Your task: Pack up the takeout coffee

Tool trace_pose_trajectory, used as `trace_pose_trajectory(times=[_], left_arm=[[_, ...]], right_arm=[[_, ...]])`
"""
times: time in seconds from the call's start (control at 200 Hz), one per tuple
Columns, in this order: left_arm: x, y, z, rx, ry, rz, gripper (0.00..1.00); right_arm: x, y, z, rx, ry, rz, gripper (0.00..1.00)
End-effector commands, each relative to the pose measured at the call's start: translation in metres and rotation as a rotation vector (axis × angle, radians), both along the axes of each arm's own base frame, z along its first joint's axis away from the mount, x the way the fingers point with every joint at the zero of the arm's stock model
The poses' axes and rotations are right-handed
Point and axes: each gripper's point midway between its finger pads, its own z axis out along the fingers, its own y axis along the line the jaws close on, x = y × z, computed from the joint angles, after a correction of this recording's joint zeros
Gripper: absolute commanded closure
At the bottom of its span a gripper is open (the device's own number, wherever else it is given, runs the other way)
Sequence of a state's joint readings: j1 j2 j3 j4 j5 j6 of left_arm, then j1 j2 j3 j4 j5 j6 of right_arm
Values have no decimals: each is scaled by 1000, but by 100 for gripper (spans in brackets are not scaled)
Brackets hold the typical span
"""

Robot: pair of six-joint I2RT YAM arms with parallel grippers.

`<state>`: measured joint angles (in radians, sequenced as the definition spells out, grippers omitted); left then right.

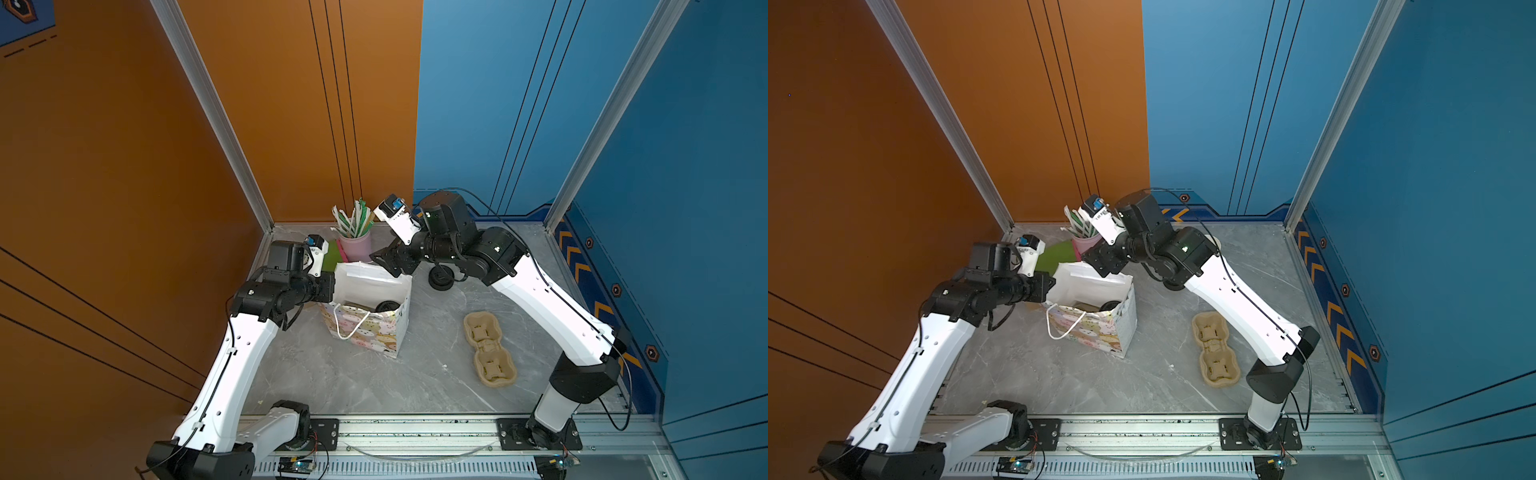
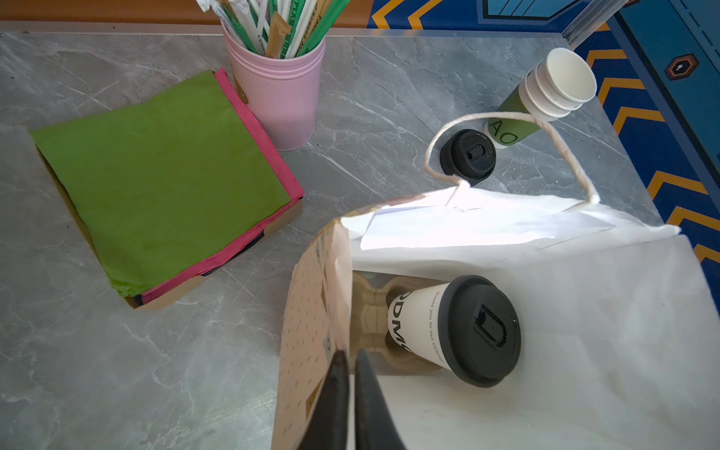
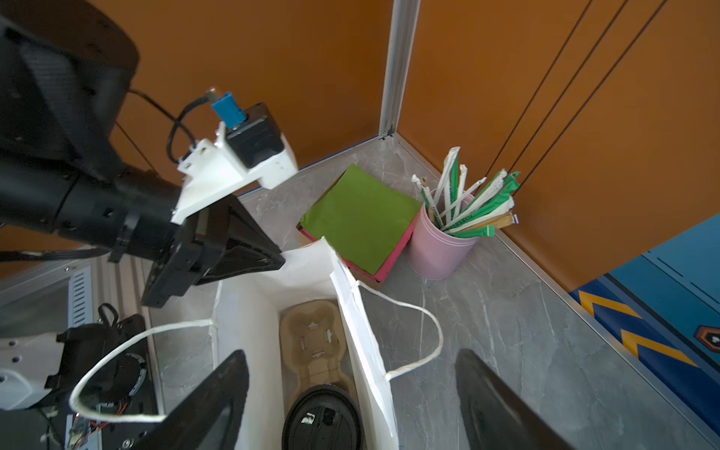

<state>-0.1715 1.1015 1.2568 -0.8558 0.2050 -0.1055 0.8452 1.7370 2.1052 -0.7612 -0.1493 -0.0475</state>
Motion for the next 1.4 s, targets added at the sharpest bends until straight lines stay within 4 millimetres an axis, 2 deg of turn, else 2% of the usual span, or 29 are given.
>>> trace_pose_trajectory(times=[0.0,0.12,0.23,0.335,0.36,0.521,0.716,0.971,1.216,1.396], left_arm=[[-1,0,18,-12,-49,8,73],[0,2,35,-11,-92,19,52],[2,3,59,-16,-151,26,38],[6,4,88,-23,-216,30,28],[8,4,95,-23,-233,32,27],[28,2,130,-15,-302,30,23],[74,-7,141,24,-310,-3,24],[150,-19,119,161,-301,-96,26],[217,-29,69,189,-228,-139,28],[254,-27,34,198,-180,-116,33]], right_arm=[[28,-4,-1,95,34,-122,17],[37,-12,-10,98,41,-168,17],[39,-20,-16,121,37,-195,16],[38,-32,-9,167,24,-215,13],[37,-35,-18,156,36,-220,12],[29,-54,-20,164,24,-241,7],[10,-80,-29,173,21,-267,3],[-19,-121,-49,179,37,-325,0],[-42,-152,-72,202,69,-387,0],[-53,-172,-81,221,69,-429,0]])
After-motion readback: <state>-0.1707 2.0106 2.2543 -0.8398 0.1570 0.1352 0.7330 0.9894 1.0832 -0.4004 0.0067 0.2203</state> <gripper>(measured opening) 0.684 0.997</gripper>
